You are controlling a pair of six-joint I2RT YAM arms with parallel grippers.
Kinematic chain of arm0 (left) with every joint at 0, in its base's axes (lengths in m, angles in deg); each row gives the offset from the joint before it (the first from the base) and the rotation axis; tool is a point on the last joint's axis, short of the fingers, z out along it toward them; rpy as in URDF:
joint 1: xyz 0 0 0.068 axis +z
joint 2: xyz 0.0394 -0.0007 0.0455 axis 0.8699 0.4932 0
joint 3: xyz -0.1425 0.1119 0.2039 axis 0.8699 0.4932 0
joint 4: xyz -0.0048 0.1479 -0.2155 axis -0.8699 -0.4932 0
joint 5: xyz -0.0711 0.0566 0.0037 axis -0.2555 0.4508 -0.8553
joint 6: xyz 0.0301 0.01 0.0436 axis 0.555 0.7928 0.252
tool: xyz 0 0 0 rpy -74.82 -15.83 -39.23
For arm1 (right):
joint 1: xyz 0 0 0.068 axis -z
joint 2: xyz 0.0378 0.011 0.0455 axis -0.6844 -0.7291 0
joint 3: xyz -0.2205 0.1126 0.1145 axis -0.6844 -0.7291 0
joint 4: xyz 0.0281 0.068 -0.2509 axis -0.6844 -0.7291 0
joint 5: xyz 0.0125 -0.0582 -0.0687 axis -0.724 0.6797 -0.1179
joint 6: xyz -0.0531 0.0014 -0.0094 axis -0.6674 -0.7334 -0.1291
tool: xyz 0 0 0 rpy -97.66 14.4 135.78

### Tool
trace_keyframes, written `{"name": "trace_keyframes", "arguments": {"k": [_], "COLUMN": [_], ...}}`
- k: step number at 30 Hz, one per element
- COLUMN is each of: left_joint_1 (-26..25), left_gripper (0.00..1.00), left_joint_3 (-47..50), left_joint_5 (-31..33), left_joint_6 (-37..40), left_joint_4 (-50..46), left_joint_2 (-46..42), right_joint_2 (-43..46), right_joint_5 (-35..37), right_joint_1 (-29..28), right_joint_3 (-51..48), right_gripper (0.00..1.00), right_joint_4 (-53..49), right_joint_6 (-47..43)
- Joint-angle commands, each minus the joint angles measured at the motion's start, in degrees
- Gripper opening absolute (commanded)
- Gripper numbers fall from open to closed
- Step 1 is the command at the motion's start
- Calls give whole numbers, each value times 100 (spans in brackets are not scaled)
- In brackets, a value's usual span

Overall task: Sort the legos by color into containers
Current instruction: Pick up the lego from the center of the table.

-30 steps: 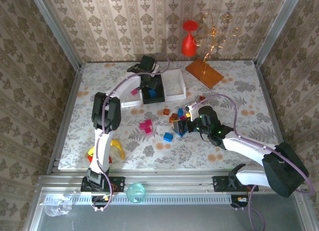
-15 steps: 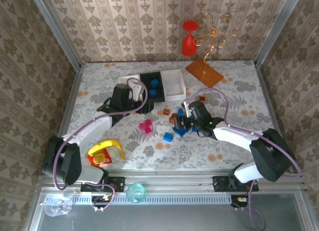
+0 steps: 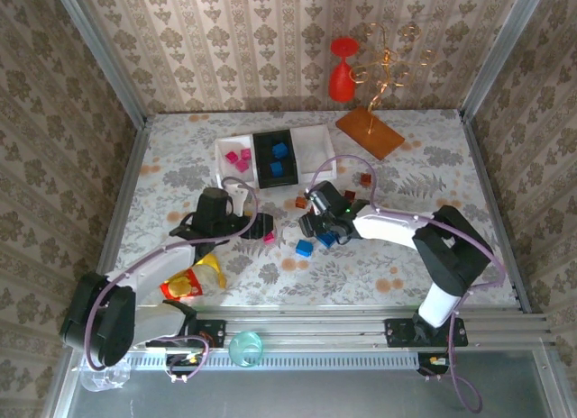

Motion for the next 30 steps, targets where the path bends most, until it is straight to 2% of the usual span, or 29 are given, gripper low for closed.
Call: {"name": "trace_keyframes", "arguments": {"k": [1,13,21,25,30], "left_joint_1": [-25,-29,0,15,15], "left_gripper": [82,82,82,82,82], "left_joint_3": [44,129,236,237,245], "left_joint_5": [87,248,614,634,469], "left_joint_6": [-140,-143,-106,-145,-374], "left_joint_4": [230,229,49,34,498], "left_joint_2": [-128,-156,-314,-362,-473], "right_joint_2": [-260,-896,-1135,-952,-290], "right_joint_5": [186,341,445,433,455], "right_joint_1": [-58,-188,-267,-290,-257], "right_joint_3": [304,856,1021,1006,1006], "right_gripper": [65,57,46,38,35], "right_joint_4": [-179,-65,52,44,45], "right_joint_6": [315,530,624,540,351]}}
